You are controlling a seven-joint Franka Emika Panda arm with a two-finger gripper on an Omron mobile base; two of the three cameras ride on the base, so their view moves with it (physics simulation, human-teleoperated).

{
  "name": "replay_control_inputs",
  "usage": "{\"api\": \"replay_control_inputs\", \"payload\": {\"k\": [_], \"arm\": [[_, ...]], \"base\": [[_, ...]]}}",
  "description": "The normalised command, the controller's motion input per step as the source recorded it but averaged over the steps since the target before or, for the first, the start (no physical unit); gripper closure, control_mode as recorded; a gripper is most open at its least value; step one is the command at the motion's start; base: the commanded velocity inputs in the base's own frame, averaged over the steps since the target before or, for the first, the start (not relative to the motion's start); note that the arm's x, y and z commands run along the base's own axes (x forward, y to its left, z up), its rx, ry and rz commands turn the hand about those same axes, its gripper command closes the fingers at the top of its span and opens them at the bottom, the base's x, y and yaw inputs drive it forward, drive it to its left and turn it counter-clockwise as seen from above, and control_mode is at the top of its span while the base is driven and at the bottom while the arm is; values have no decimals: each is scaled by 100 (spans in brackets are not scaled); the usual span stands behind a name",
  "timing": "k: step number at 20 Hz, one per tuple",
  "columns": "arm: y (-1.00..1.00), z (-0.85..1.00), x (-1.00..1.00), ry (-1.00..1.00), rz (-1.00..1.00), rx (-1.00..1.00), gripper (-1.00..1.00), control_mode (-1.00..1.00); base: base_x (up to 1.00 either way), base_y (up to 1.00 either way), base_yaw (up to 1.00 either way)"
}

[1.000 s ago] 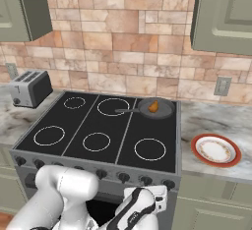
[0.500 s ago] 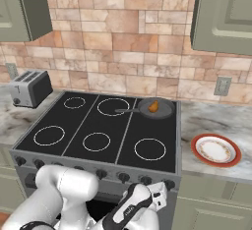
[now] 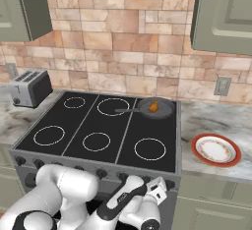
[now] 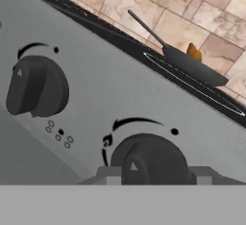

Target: Pick the croissant and place it on the pan. Then turn on the stove to warm the croissant.

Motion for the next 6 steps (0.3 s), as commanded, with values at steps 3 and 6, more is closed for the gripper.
{"api": "replay_control_inputs", "payload": {"k": [3, 6], "arm": [[30, 7, 0, 10, 13, -23, 100, -100], [31, 2, 0, 10, 13, -23, 100, -100]], "base": [[0, 0, 0], [0, 0, 0]]}}
